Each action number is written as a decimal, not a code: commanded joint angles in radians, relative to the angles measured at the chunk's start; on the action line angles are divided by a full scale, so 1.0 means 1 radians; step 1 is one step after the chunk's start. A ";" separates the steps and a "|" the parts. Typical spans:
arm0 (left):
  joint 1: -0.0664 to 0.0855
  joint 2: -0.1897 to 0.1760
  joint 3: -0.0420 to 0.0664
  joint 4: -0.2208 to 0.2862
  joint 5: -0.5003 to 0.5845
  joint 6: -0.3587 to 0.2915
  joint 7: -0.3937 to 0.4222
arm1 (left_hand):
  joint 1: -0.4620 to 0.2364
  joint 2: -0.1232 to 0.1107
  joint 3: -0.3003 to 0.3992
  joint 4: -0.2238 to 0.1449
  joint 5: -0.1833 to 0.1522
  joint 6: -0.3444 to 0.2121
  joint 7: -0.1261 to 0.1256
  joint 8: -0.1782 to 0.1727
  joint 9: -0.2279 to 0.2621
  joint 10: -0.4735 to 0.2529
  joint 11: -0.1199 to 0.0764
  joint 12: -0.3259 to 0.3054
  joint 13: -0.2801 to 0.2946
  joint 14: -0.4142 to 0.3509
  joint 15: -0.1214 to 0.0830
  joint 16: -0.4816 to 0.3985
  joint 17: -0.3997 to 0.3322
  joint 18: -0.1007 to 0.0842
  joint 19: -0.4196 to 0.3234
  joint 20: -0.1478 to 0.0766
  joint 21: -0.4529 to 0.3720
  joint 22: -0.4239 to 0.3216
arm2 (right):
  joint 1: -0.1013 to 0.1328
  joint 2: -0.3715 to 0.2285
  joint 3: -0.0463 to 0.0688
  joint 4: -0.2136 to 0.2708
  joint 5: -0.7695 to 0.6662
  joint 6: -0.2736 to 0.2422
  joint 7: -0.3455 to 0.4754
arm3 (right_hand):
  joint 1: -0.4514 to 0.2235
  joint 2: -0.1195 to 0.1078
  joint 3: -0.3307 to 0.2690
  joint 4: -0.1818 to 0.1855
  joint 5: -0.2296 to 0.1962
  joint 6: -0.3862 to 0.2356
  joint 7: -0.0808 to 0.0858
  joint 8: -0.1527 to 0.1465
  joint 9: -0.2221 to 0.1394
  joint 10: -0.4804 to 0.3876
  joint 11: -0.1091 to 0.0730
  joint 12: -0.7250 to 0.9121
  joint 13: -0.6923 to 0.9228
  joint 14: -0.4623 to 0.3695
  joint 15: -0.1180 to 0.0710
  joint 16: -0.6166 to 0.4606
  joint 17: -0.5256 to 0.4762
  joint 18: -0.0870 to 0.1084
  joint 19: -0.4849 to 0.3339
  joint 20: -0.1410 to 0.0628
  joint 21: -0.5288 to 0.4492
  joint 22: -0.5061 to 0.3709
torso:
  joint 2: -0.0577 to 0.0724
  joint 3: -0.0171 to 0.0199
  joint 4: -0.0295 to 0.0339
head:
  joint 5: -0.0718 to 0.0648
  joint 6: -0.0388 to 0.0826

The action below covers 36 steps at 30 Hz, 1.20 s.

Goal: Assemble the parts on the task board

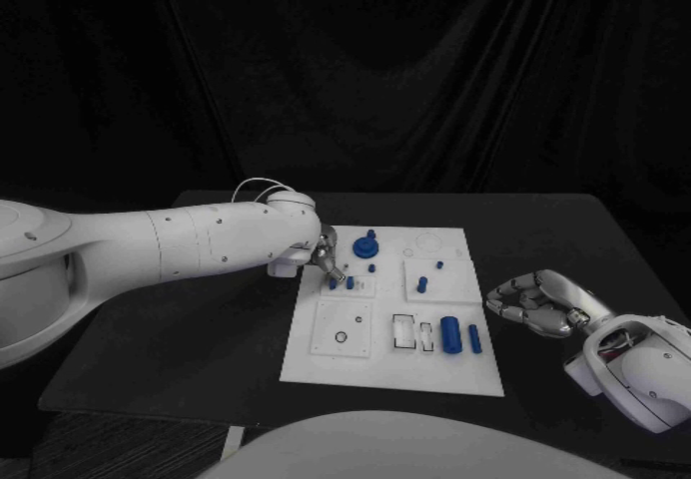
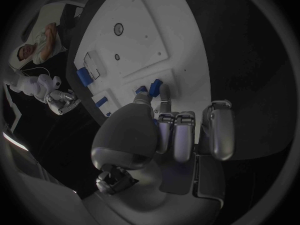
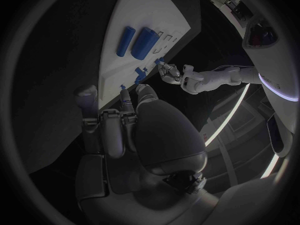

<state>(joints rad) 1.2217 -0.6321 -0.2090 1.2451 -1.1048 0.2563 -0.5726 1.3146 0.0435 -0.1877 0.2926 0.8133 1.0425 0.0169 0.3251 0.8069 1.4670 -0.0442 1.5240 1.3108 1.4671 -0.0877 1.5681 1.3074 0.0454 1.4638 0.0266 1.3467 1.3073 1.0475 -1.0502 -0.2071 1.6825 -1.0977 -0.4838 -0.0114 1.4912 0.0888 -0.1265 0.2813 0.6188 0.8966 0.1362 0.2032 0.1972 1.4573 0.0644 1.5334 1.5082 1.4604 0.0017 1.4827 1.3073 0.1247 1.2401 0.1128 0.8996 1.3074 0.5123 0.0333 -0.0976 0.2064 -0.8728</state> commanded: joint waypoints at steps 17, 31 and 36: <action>-0.006 -0.025 -0.004 0.028 0.004 0.014 -0.013 | 0.006 -0.056 0.089 -0.002 0.081 0.008 0.002 -0.019 0.015 0.052 -0.001 -0.013 0.214 0.104 -0.005 0.003 0.263 0.006 0.012 -0.006 -0.014 0.194 | -0.003 0.002 0.000 -0.001 -0.005 0.001 -0.012 | 0.012 -0.001 0.009 0.000 0.006 0.002 0.002 0.005 0.000 0.046 -0.002 -0.003 0.006 0.035 -0.001 -0.003 0.146 0.009 -0.007 -0.002 -0.005 0.087 | 0.000 0.0000 0.0006 | 0.004 0.000; -0.006 -0.036 -0.004 0.048 0.004 -0.043 0.000 | 0.019 -0.099 0.188 -0.004 0.061 0.031 -0.011 0.007 0.058 0.063 -0.014 -0.006 0.220 0.104 -0.017 0.003 0.263 0.003 0.025 -0.017 -0.002 0.198 | -0.003 0.003 0.000 -0.003 -0.005 0.000 -0.012 | 0.014 -0.002 0.010 -0.001 0.005 0.001 0.002 0.005 0.000 0.042 -0.002 -0.005 0.003 0.034 -0.001 -0.005 0.143 0.010 -0.010 -0.003 -0.012 0.085 | 0.000 0.0000 0.0003 | 0.007 0.000; -0.006 -0.050 -0.004 0.068 0.004 -0.111 0.013 | 0.019 -0.113 0.212 -0.004 0.046 0.031 -0.014 0.019 0.076 0.061 -0.016 -0.009 0.218 0.104 -0.019 0.003 0.263 0.003 0.026 -0.020 -0.003 0.198 | -0.003 0.004 0.000 -0.004 -0.005 -0.002 -0.013 | 0.014 -0.002 0.011 -0.001 0.005 0.001 0.002 0.005 0.000 0.040 -0.002 -0.006 0.001 0.032 -0.001 -0.007 0.140 0.011 -0.013 -0.003 -0.017 0.084 | 0.000 0.0002 0.0006 | 0.005 0.000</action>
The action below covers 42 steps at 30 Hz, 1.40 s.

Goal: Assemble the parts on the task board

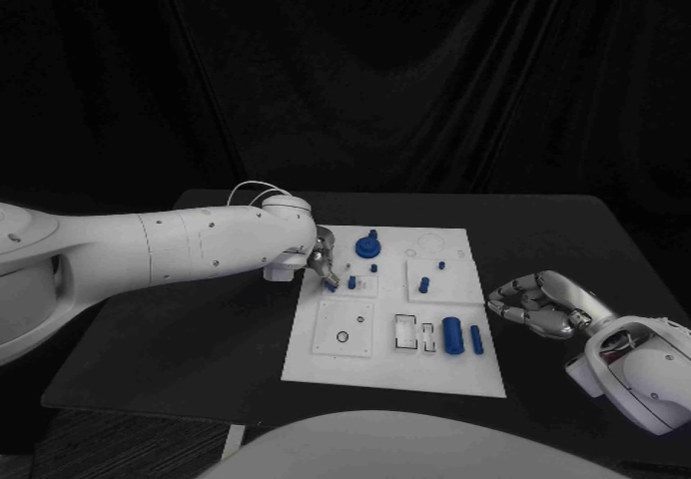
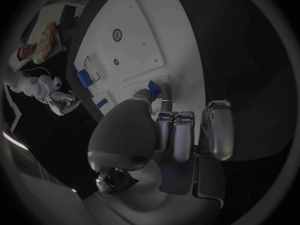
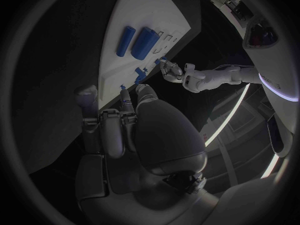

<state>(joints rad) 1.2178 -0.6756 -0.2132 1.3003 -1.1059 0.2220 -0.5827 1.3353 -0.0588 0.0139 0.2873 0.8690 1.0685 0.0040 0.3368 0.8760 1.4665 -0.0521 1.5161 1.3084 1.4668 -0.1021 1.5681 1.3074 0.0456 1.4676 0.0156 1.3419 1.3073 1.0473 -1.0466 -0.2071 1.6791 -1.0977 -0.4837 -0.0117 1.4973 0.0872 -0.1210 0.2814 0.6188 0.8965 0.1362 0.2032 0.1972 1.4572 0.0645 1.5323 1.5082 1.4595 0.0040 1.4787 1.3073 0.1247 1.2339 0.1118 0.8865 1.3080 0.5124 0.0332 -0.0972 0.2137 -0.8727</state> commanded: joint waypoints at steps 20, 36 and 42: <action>-0.002 -0.131 0.000 0.193 -0.050 -0.410 0.041 | -0.006 -0.041 0.071 0.002 -0.046 -0.038 0.005 0.027 0.048 0.031 -0.003 -0.042 0.192 0.104 -0.001 0.003 0.263 0.008 0.014 -0.007 -0.026 0.192 | -0.015 -0.002 0.000 -0.002 -0.005 -0.011 -0.010 | 0.008 -0.004 0.006 0.000 0.004 0.000 0.003 0.004 -0.001 0.032 -0.001 -0.010 -0.005 0.027 -0.002 -0.009 0.133 0.014 -0.016 -0.001 -0.020 0.079 | 0.000 0.0003 -0.0003 | -0.007 0.000; -0.047 -0.141 0.000 0.210 -0.158 -0.446 0.049 | -0.012 -0.038 0.090 0.003 -0.065 -0.050 0.008 0.037 0.061 0.026 0.000 -0.047 0.188 0.104 0.003 0.003 0.263 0.008 0.011 -0.003 -0.031 0.191 | -0.035 -0.007 0.000 0.001 -0.005 -0.056 0.032 | 0.007 -0.007 0.008 0.001 0.005 0.002 0.003 0.006 -0.001 0.031 0.000 -0.011 -0.006 0.027 -0.002 -0.009 0.133 0.014 -0.018 -0.001 -0.023 0.078 | 0.000 0.0000 -0.0003 | -0.011 0.000; -0.060 -0.131 0.000 0.201 -0.195 -0.451 0.048 | -0.013 -0.039 0.093 0.003 -0.070 -0.052 0.009 0.038 0.062 0.025 0.001 -0.048 0.187 0.104 0.003 0.003 0.263 0.009 0.010 -0.003 -0.032 0.191 | -0.036 -0.008 0.001 0.003 -0.005 -0.075 0.050 | 0.007 -0.007 0.008 0.001 0.006 0.003 0.003 0.006 0.000 0.032 0.000 -0.010 -0.005 0.026 -0.001 -0.010 0.132 0.014 -0.019 -0.001 -0.023 0.078 | 0.000 0.0000 -0.0005 | -0.010 0.000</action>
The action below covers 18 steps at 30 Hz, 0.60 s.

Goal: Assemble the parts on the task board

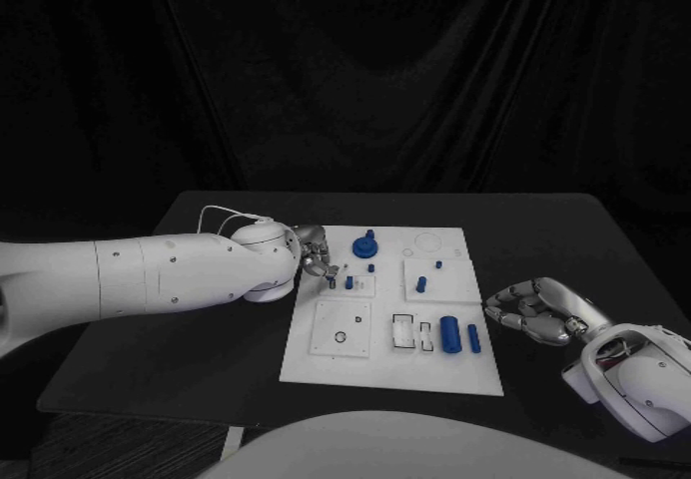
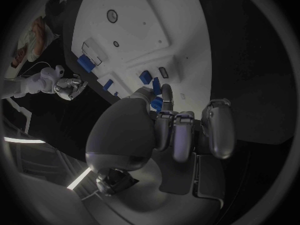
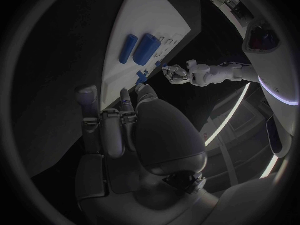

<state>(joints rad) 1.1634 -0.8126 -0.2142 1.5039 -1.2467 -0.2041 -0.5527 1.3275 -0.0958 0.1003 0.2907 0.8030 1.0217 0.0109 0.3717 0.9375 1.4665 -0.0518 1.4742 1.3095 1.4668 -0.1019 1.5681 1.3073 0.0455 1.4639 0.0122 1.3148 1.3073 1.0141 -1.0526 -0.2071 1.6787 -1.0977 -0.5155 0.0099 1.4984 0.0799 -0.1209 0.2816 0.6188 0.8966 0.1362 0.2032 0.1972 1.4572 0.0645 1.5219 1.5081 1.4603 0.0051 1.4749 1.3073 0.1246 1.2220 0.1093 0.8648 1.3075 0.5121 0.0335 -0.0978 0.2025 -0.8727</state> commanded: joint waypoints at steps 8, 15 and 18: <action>-0.021 0.021 0.001 -0.018 -0.068 -0.025 0.017 | -0.012 0.000 0.021 0.000 -0.033 -0.012 0.003 0.011 0.008 0.025 0.002 -0.006 0.187 0.104 0.004 0.003 0.263 0.009 0.014 0.002 -0.005 0.191 | -0.003 -0.007 0.000 0.008 -0.005 -0.064 0.049 | -0.002 -0.004 0.006 0.006 0.007 0.005 0.004 0.008 0.000 0.032 0.000 0.000 -0.005 0.025 -0.002 -0.006 0.133 0.013 -0.006 0.002 0.001 0.080 | 0.000 -0.0002 0.0004 | -0.001 0.000; -0.027 0.031 0.001 -0.031 -0.071 -0.027 0.016 | -0.012 0.002 0.025 0.000 -0.038 -0.012 0.003 0.012 0.009 0.024 0.002 -0.007 0.186 0.104 0.004 0.003 0.263 0.008 0.014 0.002 -0.004 0.191 | -0.003 -0.011 0.000 0.013 -0.005 -0.083 0.068 | -0.009 -0.006 0.004 0.008 0.006 0.005 0.004 0.008 0.000 0.032 0.001 0.000 -0.005 0.025 -0.002 -0.005 0.134 0.013 -0.006 0.002 0.003 0.080 | 0.000 -0.0002 0.0003 | -0.002 0.000; -0.028 0.035 0.001 -0.035 -0.071 -0.024 0.016 | -0.012 0.002 0.025 0.000 -0.038 -0.012 0.003 0.012 0.009 0.024 0.002 -0.007 0.186 0.104 0.004 0.003 0.263 0.008 0.014 0.002 -0.004 0.191 | -0.003 -0.012 0.000 0.015 -0.005 -0.089 0.073 | -0.009 -0.006 0.004 0.008 0.006 0.005 0.004 0.008 0.000 0.032 0.001 0.000 -0.005 0.025 -0.002 -0.005 0.134 0.013 -0.006 0.002 0.003 0.080 | 0.000 -0.0001 0.0002 | -0.002 0.000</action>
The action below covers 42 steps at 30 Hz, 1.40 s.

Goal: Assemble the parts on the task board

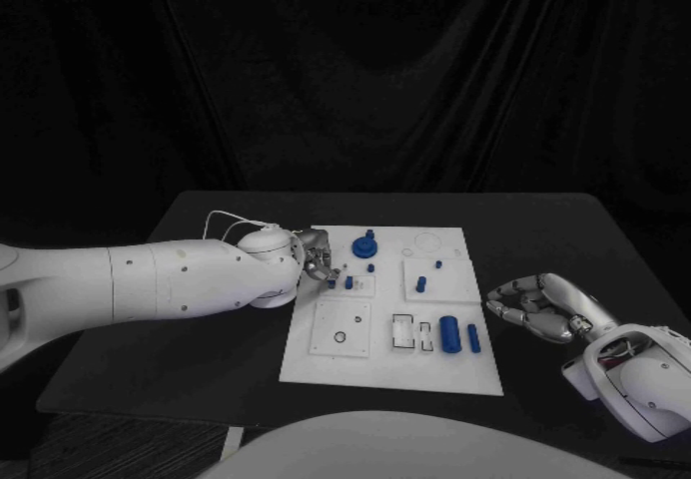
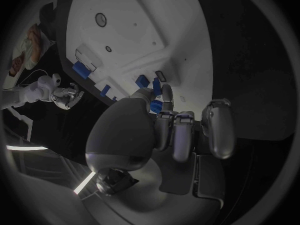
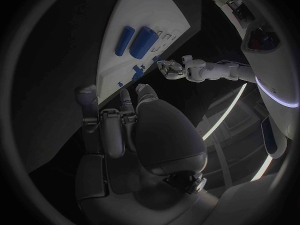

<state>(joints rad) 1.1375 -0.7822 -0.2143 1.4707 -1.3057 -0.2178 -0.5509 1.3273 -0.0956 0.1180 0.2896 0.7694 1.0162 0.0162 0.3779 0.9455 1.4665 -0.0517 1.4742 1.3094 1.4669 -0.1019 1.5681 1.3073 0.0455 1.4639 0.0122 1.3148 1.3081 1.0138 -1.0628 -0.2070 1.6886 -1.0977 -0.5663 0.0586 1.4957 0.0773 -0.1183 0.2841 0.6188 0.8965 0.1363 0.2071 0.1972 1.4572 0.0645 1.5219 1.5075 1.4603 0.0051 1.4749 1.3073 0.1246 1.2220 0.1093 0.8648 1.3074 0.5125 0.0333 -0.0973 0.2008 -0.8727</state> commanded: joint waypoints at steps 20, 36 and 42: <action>-0.012 0.012 0.001 -0.013 -0.013 0.009 0.002 | -0.026 0.000 0.027 0.001 -0.073 -0.026 0.003 0.007 0.006 0.015 0.006 -0.018 0.178 0.101 0.007 -0.007 0.258 0.010 0.011 0.005 -0.014 0.188 | -0.003 -0.006 0.000 0.013 -0.005 -0.065 0.051 | -0.009 -0.004 0.001 0.005 0.006 0.006 0.004 0.005 0.000 0.033 0.001 0.001 -0.004 0.026 -0.002 -0.005 0.134 0.013 -0.005 0.003 0.004 0.081 | 0.000 0.0001 -0.0004 | 0.000 0.000; -0.017 0.017 0.001 -0.016 -0.014 0.018 -0.008 | -0.048 0.012 0.053 0.002 -0.359 -0.040 0.010 0.010 0.003 0.015 0.012 -0.016 0.180 0.101 0.012 -0.008 0.257 0.011 0.011 0.010 -0.019 0.188 | -0.003 -0.007 0.000 0.015 -0.005 -0.068 0.051 | -0.009 -0.005 0.002 0.004 0.007 0.006 0.003 0.005 0.000 0.032 0.000 0.000 -0.004 0.025 -0.002 -0.005 0.133 0.013 -0.005 0.003 0.004 0.081 | 0.000 0.0000 0.0001 | -0.002 0.000; -0.018 0.016 0.001 -0.017 -0.014 0.019 -0.012 | -0.060 0.009 0.056 0.002 -0.416 -0.038 0.011 0.011 0.000 0.015 0.013 -0.017 0.180 0.100 0.013 -0.010 0.256 0.011 0.011 0.012 -0.022 0.187 | -0.003 -0.007 0.000 0.014 -0.005 -0.067 0.050 | -0.009 -0.005 0.002 0.004 0.008 0.006 0.003 0.005 0.000 0.031 0.000 0.000 -0.005 0.025 -0.002 -0.006 0.133 0.013 -0.005 0.003 0.004 0.081 | 0.000 -0.0002 -0.0004 | -0.001 0.000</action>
<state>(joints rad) 1.1215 -0.7681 -0.2140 1.4527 -1.3172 -0.2088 -0.5622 1.2742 -0.0870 0.1676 0.2897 0.3620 0.9830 0.0278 0.3834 0.9468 1.4662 -0.0447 1.4626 1.3093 1.4669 -0.0945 1.5643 1.3073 0.0455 1.4677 0.0161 1.2966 1.3077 1.0135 -1.0684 -0.2071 1.7004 -1.0977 -0.6178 0.1061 1.4890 0.0706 -0.1184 0.2841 0.6230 0.8966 0.1363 0.2070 0.1972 1.4572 0.0645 1.5260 1.4738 1.4603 0.0051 1.4749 1.3073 0.1245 1.2220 0.1093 0.8648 1.3078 0.5126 0.0335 -0.0973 0.1993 -0.8727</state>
